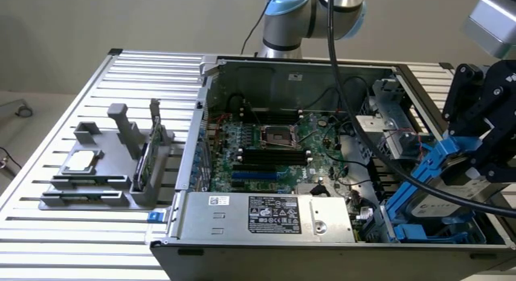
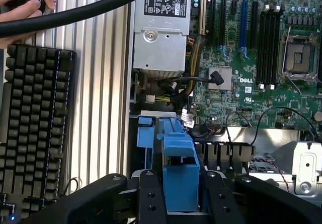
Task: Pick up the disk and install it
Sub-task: 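Insert the disk into the insertion slot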
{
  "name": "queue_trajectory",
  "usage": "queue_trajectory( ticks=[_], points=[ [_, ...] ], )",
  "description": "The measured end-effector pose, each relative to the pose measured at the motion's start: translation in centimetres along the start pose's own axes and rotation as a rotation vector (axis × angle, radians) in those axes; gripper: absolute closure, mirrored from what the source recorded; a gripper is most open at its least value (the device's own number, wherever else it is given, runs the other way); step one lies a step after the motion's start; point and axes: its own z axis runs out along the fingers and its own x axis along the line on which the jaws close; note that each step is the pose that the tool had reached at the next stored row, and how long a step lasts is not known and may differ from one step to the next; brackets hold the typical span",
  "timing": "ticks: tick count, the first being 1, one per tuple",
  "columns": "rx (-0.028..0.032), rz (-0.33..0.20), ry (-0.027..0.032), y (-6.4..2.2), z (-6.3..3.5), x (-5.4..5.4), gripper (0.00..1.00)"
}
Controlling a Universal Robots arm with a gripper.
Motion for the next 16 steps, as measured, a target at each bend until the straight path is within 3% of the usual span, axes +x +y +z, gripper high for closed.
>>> queue_trajectory(
  ticks=[16],
  points=[
    [-0.0071, 0.000, -0.0008, -0.12, 0.76, -0.18, 0.67]
  ],
)
